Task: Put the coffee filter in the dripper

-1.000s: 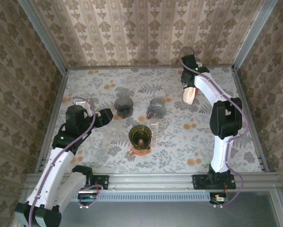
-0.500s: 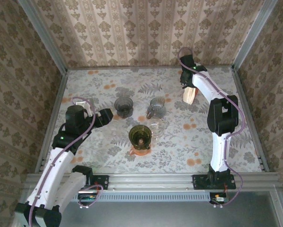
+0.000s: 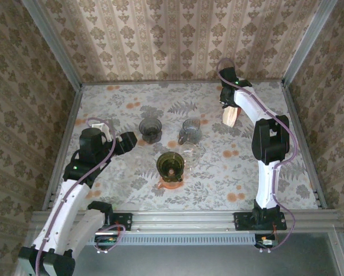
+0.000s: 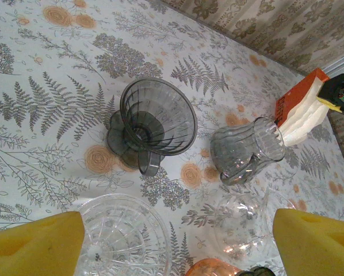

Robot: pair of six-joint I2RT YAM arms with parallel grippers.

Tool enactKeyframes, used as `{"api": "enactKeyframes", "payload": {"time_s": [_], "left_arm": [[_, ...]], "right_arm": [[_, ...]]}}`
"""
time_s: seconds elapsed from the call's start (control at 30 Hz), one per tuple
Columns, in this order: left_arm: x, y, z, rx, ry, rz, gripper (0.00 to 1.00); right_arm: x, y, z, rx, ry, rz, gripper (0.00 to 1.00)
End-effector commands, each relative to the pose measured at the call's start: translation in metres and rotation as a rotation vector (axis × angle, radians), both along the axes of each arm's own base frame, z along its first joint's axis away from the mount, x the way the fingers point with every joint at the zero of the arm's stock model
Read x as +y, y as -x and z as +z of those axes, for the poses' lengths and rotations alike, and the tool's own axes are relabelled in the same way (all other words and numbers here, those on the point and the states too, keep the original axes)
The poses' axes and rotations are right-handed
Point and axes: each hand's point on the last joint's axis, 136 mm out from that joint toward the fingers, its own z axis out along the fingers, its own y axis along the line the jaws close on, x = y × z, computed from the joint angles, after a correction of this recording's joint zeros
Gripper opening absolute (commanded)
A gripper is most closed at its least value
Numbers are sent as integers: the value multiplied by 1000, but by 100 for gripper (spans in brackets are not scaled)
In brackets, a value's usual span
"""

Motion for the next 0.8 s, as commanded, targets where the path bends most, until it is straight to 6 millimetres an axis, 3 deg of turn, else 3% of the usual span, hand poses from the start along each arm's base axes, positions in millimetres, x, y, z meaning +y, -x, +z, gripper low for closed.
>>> {"api": "enactKeyframes", "payload": {"time_s": [0.0, 0.2, 0.5, 0.77], "left_arm": [[0, -1, 3, -18, -9, -14, 87], [0, -1, 3, -16, -7, -14, 87], [-1, -1, 4, -17, -4, -16, 87], [-2, 0, 3, -11, 0, -20, 87]], "right_arm": [[-6, 0, -1, 17, 32, -12, 13], [-7, 1, 4, 12, 41, -3, 0], [3, 7, 47, -79, 46, 42, 0], [8, 19, 69, -120, 41, 63, 0]]}}
